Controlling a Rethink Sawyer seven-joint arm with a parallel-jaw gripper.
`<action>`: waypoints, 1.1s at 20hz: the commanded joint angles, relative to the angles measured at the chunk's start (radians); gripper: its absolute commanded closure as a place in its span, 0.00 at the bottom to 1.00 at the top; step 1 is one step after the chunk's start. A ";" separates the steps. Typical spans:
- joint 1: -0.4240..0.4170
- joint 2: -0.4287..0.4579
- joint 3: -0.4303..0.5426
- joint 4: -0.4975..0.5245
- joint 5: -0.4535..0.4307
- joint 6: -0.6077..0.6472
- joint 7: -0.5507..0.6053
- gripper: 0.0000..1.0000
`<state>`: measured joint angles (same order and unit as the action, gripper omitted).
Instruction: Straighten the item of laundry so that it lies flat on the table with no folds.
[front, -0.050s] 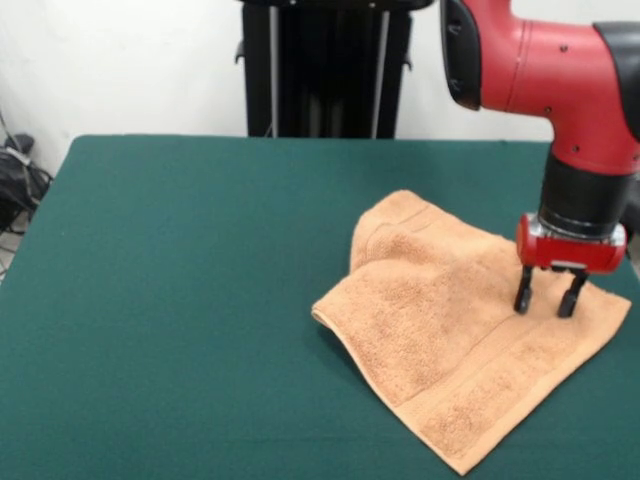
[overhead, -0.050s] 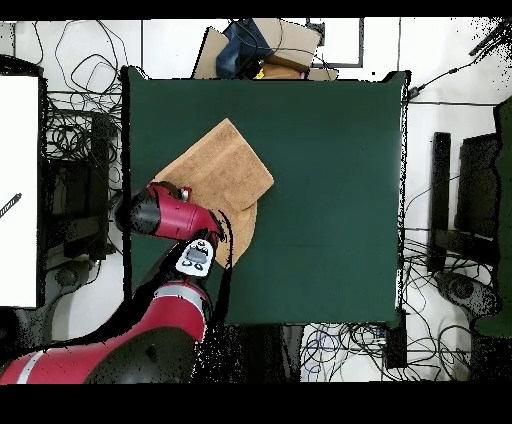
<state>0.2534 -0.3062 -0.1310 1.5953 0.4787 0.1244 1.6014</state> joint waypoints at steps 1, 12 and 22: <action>-0.049 0.080 0.086 0.116 -0.072 -0.059 0.174 0.00; -0.049 0.079 0.086 0.110 -0.102 -0.073 0.178 1.00; -0.072 0.098 0.115 0.080 -0.105 -0.070 0.182 1.00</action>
<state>0.2382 -0.3091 -0.1193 1.5956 0.4238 0.1069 1.6014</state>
